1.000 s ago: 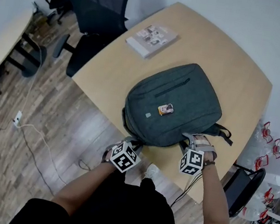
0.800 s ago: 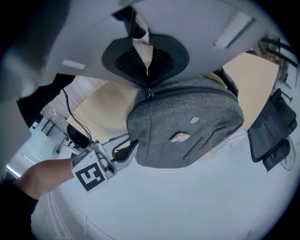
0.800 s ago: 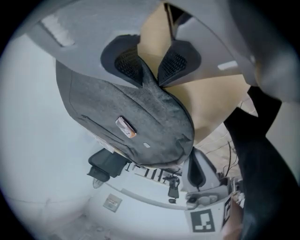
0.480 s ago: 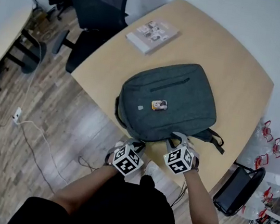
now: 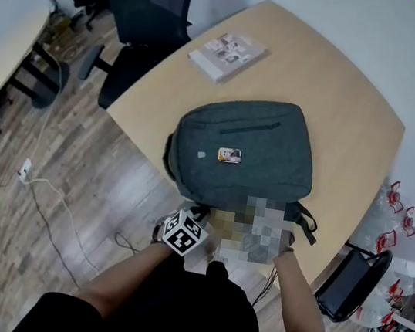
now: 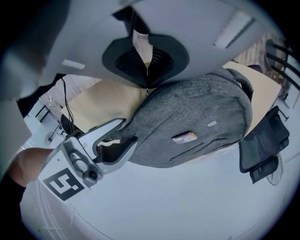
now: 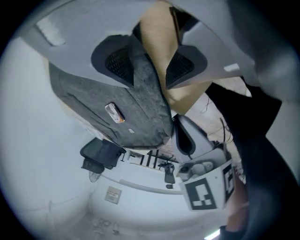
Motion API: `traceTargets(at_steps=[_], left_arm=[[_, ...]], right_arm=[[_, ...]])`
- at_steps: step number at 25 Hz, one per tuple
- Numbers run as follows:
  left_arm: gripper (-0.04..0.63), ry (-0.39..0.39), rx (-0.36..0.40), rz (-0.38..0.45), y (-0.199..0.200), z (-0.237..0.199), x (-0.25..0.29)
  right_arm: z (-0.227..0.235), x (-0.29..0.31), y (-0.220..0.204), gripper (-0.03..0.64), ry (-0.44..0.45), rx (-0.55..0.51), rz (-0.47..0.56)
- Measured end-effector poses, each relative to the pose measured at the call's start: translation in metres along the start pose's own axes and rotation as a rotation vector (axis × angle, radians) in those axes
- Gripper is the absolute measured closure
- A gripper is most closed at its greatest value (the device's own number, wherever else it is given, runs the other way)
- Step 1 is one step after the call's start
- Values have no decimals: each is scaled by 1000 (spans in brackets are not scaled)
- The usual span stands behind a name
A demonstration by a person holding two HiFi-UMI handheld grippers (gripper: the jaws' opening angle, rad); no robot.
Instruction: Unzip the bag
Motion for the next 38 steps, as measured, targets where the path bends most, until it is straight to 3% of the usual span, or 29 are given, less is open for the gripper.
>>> traceTargets(at_steps=[4,6,8,10,15,19,30,38], left_arm=[[568,8,-4,6,0,-2,-1],[568,10,-1,11,0,-4,-2],[568,6,-9,10,-2,-6,-1],[568,6,-29,8,-4,-9,0],[568,41,-52,3,-2,-20,-3],[566,40,-33,6,1,-8,1],[558,-6,-57,54,27,8,12],[552,-34,-39,71,35,17,19]], right_arm=[[19,-7,-38,347,-115,-293,-147],[33,-4,-60,347,-158,-344,-227],[40,-2,-68,425,-164,-316,-240],[38,0,-66,447,-155,-255,-239],[33,4,-51,470,-144,-1,-210],[26,8,-39,474,-146,116,-189],[22,11,-22,476,-131,252,-170],[21,13,-23,474,-142,245,-134]])
Point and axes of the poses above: the fingertips, and each gripper's own axes: x forward along the fingers, z to its right, y out of its top, the point moved 7 cm from there along -x, backward along the fingers, and after that the axes turned 11 degrees about -z, right-handed, at the moved point
